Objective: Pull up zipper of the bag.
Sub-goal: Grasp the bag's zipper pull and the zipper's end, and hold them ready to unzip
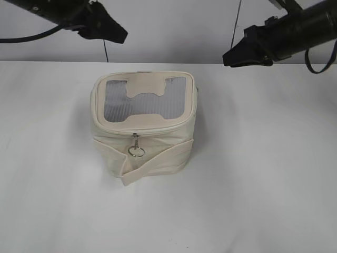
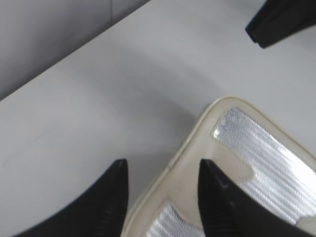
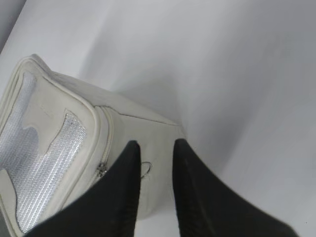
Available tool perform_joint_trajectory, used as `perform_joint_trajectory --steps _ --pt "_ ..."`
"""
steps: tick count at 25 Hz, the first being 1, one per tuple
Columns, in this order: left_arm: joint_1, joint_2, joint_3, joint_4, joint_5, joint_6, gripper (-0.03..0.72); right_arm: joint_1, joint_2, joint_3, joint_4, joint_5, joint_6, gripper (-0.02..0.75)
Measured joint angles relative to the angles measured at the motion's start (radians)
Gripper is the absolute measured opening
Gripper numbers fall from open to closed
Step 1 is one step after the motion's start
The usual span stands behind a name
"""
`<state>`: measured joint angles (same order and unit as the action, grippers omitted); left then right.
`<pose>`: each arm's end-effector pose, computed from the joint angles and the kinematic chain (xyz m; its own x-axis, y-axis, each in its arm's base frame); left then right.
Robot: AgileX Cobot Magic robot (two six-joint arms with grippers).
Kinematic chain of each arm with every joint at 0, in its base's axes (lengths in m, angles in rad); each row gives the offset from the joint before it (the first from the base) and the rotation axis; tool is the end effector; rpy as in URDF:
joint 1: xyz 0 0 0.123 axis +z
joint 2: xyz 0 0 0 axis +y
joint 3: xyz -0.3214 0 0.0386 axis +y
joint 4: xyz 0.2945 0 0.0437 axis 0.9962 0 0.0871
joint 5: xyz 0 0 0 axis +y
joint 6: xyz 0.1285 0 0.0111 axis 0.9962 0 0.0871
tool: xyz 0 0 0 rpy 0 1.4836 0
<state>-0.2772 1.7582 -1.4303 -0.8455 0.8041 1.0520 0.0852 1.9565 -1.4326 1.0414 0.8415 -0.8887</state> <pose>0.4261 -0.1936 0.2969 -0.4477 0.4587 -0.7676 0.8042 0.5819 -0.1213 0.4819 0.1245 0.2164 -0.7937 -0.0973 -0.6005 -0.4685 0.7276 0.5012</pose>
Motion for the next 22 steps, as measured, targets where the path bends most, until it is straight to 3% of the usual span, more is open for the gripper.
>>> perform_joint_trajectory --steps 3,6,12,20,22 --pt "-0.031 0.117 -0.152 0.003 0.061 0.035 0.352 0.000 -0.141 0.270 0.249 -0.197 -0.255 0.196" --pt "-0.081 0.216 -0.272 0.048 0.125 0.063 0.361 0.000 -0.197 0.439 0.468 -0.258 -0.461 0.216" --pt "-0.173 0.329 -0.364 0.191 0.153 0.073 0.390 0.003 -0.198 0.602 0.696 -0.254 -0.719 0.415" --pt "-0.186 0.372 -0.371 0.176 0.142 0.075 0.390 0.022 -0.198 0.624 0.760 -0.207 -0.826 0.431" --pt "-0.186 0.374 -0.372 0.173 0.139 0.075 0.351 0.047 -0.198 0.624 0.760 -0.211 -0.853 0.431"
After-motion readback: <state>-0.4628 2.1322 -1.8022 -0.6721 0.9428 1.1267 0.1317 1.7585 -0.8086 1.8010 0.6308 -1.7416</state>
